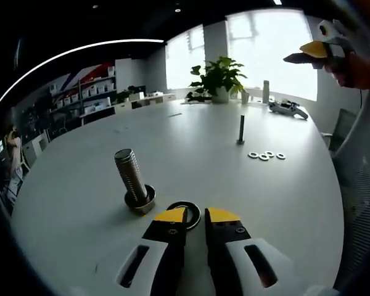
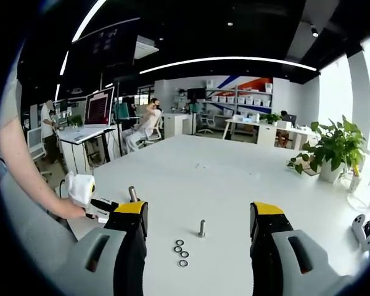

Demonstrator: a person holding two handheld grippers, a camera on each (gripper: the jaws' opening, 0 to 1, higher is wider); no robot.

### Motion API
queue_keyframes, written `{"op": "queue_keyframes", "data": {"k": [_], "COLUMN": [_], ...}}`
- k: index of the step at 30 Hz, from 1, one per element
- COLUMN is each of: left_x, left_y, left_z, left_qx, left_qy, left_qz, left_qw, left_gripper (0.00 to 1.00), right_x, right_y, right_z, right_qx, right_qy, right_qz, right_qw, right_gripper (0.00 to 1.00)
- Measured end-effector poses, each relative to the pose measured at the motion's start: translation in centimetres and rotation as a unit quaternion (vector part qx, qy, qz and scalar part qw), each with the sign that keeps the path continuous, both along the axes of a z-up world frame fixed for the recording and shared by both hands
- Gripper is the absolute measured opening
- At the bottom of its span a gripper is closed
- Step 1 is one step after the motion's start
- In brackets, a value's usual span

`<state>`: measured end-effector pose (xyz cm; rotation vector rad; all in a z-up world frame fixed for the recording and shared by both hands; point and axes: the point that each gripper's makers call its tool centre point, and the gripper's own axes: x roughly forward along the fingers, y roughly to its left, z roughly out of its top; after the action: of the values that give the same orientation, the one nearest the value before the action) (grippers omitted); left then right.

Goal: Place the washer onto the threaded stud by aligning its center hole with the stud, sliding it down to the base, and recovering from edge contact or off-axis alignment until the washer reaches the visible bottom stop.

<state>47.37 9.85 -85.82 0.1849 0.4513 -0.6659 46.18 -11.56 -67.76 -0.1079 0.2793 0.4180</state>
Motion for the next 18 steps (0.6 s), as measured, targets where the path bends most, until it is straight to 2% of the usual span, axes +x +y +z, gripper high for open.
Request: {"op": "queue_keyframes", "data": {"k": [7, 11, 18], "left_x": [0.7, 1.3, 1.5], "left_y": [0.2, 0.7, 0.8], "left_z": [0.3, 0.4, 0.6], "left_qx": [-0.002, -0.009, -0.016], "left_qy": [-0.011, -0.009, -0.007], "left_qz": [0.012, 0.026, 0.033], "left_qw": [0.9999, 0.9996, 0.9993], "left_gripper": [0.11, 0.16, 0.21], "right_x": [0.0, 0.0, 0.0], "right_y": [0.0, 0.0, -0.1], "right_z": [0.0, 0.0, 0.0], "right_qx": [0.001, 0.000, -0.001], "right_qy": [0.000, 0.000, -0.001], "right_qz": [0.000, 0.000, -0.001], "right_qw": [1.0000, 1.0000, 1.0000], "right_gripper": [0.69, 0.70, 0.70]}}
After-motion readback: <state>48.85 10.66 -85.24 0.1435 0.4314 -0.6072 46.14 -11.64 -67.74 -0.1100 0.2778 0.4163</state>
